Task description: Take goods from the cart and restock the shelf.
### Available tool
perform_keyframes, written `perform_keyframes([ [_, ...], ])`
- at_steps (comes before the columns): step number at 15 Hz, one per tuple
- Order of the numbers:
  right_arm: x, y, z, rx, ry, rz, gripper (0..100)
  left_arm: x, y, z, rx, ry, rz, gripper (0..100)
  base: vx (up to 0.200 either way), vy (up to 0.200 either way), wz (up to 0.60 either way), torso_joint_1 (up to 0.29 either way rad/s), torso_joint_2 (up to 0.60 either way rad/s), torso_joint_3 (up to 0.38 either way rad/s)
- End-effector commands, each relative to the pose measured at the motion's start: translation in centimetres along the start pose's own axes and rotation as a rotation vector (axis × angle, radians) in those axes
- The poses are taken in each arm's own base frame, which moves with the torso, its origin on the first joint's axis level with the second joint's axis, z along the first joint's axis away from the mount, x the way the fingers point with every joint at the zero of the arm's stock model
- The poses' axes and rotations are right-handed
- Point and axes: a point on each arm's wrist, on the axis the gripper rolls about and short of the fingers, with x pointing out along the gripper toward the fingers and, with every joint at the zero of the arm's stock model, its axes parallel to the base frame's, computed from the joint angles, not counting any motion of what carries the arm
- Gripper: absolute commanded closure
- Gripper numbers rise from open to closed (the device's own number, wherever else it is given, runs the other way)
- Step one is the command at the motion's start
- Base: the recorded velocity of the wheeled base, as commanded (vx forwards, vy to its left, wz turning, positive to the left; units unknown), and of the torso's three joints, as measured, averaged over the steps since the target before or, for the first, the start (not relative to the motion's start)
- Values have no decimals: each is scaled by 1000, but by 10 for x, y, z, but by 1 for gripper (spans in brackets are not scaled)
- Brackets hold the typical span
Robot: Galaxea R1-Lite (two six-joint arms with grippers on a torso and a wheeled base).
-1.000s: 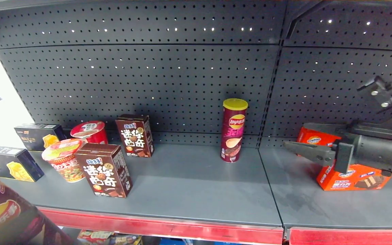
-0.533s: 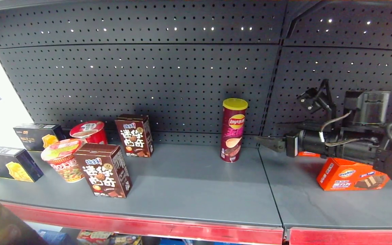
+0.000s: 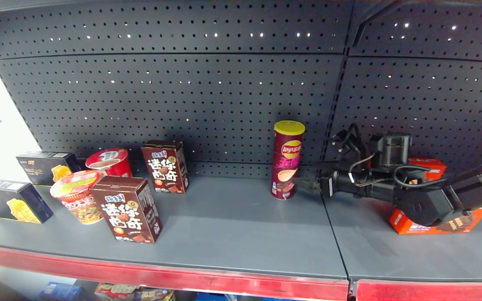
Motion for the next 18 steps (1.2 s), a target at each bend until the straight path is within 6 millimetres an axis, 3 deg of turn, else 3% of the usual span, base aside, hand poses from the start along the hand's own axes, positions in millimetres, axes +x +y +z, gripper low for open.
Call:
perform_keyframes([
  [1, 23, -7, -14, 14, 25, 8, 0, 0, 0, 1, 0, 0, 1, 100, 0, 0, 0, 0, 0, 0],
  [8, 68, -23, -25, 12, -20, 79, 0, 1, 1, -2, -2, 9, 18, 100, 0, 0, 0, 0, 0, 0],
  [16, 81, -31, -38, 45, -86, 159, 0, 1, 1, -9, -6, 27, 25, 100, 0, 0, 0, 0, 0, 0],
  [17, 81, -31, -36, 40, -98, 156, 100, 1, 1, -9, -5, 27, 31, 100, 0, 0, 0, 0, 0, 0],
  [18, 80, -31, -35, 43, -99, 150, 100, 1, 1, -9, -5, 28, 31, 100, 0, 0, 0, 0, 0, 0],
])
